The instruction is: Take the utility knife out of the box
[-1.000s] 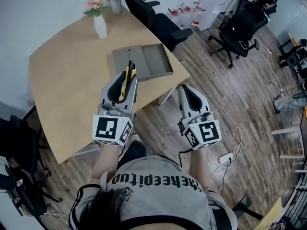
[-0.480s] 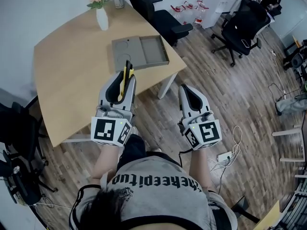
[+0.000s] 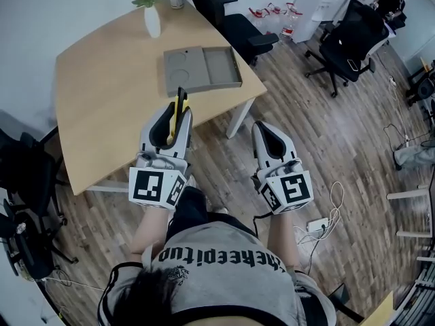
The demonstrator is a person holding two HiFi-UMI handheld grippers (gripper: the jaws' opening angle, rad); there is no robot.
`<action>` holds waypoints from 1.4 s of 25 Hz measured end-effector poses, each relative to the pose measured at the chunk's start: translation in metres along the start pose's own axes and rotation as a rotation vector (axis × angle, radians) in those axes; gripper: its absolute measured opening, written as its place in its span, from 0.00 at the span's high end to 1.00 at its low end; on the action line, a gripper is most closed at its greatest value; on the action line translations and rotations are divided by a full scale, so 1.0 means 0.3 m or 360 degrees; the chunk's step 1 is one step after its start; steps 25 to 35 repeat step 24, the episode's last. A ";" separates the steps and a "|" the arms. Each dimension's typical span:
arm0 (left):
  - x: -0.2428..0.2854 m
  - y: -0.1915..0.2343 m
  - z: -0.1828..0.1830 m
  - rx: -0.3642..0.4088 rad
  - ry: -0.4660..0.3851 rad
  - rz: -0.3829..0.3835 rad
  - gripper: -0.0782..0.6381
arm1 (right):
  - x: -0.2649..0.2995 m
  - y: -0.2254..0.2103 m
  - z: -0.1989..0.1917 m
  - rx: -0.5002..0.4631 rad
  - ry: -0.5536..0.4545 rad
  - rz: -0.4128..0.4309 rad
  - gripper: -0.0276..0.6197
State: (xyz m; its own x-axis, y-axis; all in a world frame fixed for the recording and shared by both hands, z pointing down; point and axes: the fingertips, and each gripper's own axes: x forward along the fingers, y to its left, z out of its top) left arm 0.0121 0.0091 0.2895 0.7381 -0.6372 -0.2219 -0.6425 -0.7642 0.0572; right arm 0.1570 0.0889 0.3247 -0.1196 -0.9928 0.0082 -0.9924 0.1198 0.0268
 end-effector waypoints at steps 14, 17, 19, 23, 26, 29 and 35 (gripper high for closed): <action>-0.009 -0.032 0.010 0.0015 -0.0019 -0.0016 0.72 | -0.029 0.007 -0.003 0.0009 -0.0027 -0.0003 0.95; -0.014 -0.028 0.015 0.0033 -0.0018 -0.0015 0.72 | -0.028 0.013 0.000 0.0016 -0.0030 -0.0009 0.95; -0.018 -0.024 0.018 0.0055 -0.0018 -0.0010 0.72 | -0.025 0.018 0.002 0.0018 -0.0031 -0.0008 0.95; -0.022 -0.012 0.023 0.0036 -0.0024 -0.0013 0.72 | -0.014 0.030 0.007 0.0006 -0.0028 -0.0001 0.95; -0.023 -0.008 0.024 0.0022 -0.0026 -0.0015 0.72 | -0.011 0.033 0.008 0.0003 -0.0027 0.0000 0.95; -0.023 -0.008 0.024 0.0022 -0.0026 -0.0015 0.72 | -0.011 0.033 0.008 0.0003 -0.0027 0.0000 0.95; -0.023 -0.008 0.024 0.0022 -0.0026 -0.0015 0.72 | -0.011 0.033 0.008 0.0003 -0.0027 0.0000 0.95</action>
